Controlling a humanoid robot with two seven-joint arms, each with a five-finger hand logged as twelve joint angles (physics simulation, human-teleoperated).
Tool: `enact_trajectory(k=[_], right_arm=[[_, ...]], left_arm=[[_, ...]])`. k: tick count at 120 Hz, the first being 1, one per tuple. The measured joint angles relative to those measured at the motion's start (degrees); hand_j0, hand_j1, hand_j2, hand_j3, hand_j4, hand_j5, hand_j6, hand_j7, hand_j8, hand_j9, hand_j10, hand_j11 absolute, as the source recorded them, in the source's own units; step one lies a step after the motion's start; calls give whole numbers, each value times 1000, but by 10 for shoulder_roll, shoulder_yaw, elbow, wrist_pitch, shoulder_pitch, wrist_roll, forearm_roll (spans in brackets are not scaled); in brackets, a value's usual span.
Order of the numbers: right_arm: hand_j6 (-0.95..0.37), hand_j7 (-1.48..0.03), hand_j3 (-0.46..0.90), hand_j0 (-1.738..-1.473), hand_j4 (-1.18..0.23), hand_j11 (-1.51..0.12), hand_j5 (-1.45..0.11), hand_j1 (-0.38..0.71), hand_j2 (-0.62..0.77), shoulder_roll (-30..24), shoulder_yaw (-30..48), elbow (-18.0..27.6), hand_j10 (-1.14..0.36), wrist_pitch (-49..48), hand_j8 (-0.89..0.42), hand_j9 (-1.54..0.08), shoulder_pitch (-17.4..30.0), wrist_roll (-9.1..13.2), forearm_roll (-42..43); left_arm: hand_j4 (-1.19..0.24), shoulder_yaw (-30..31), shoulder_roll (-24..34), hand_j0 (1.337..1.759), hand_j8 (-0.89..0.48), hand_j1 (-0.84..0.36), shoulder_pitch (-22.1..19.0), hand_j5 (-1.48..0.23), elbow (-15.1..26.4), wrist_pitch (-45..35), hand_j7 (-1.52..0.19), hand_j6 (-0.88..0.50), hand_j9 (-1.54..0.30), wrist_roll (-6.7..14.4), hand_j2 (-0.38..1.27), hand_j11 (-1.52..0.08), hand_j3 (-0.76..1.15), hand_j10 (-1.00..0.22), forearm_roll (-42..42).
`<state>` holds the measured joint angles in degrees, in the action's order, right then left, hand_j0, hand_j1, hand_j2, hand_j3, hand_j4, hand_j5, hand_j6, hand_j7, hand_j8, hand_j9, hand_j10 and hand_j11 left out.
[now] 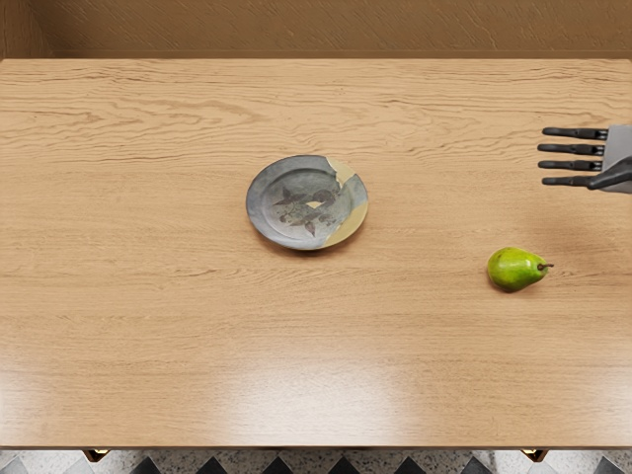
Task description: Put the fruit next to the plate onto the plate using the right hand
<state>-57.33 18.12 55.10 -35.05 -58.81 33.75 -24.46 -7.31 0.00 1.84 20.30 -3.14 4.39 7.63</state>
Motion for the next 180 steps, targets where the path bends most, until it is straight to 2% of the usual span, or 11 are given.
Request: enact_trajectory(k=[30,37,46,56,72,99,113,124,145,165,180], right_arm=[[6,0,0,-1658,0,0,1,-348,-1,1,11,17,3,0,5,1,-8,0,39],[6,0,0,-1658,0,1,1,-349,-1,-8,12,80,3,0,5,1,-28,0,92],[4,0,0,-1658,0,0,1,-348,-1,-55,19,202,2,6,3,1,-68,0,166],[3,0,0,-1658,0,0,0,-349,-1,-107,25,334,1,88,2,0,-94,3,240],[0,0,0,-1658,-1,0,0,-349,-1,-98,19,417,-1,261,0,0,-69,6,353],[-5,0,0,-1658,-4,0,0,-349,0,-36,16,445,-3,417,-4,0,30,12,554],[-6,0,0,-1658,-4,0,-1,-349,1,36,16,448,-4,541,-5,0,77,12,721],[-6,0,0,-1658,-4,0,-1,-349,1,71,16,449,-4,602,-5,0,111,12,798],[-6,0,0,-1658,-4,0,-1,-349,2,87,15,449,-3,633,-5,0,180,13,850],[-7,-1,0,-1658,-5,-2,-2,-348,3,92,14,449,-4,665,-5,-2,212,13,882],[-85,-103,0,-1658,-83,-104,-104,-255,-13,95,12,449,-83,687,-84,-104,230,13,895]], left_arm=[[-17,0,0,1658,-17,328,0,-23,0,0,-23,-17,-23,0,3,-23,0,-17,0],[-17,0,0,1658,-17,328,0,-23,0,0,-23,-17,-23,0,3,-23,0,-17,0],[-17,0,0,1658,-17,328,0,-23,0,0,-23,-17,-23,0,3,-23,0,-17,0],[-17,0,0,1658,-17,328,-1,-23,0,0,-23,-17,-23,0,3,-23,0,-17,0],[-17,0,0,1658,-17,328,0,-23,0,0,-23,-17,-23,0,3,-23,0,-17,0],[-17,-1,0,1658,-17,328,4,-23,0,0,-23,-17,-23,0,3,-23,0,-17,0],[-17,-1,0,1658,-17,328,4,-23,0,0,-23,-17,-23,0,3,-23,0,-17,0],[-17,-1,0,1658,-17,328,3,-23,0,0,-23,-17,-23,0,3,-23,0,-17,0],[-17,0,0,1658,-17,328,3,-23,0,0,-23,-17,-23,0,3,-23,0,-17,0],[-17,0,0,1658,-17,328,1,-23,0,0,-23,-17,-23,0,3,-23,0,-17,0],[-17,0,0,1658,-17,328,0,-23,0,0,-23,-17,-23,0,3,-23,0,-17,0]])
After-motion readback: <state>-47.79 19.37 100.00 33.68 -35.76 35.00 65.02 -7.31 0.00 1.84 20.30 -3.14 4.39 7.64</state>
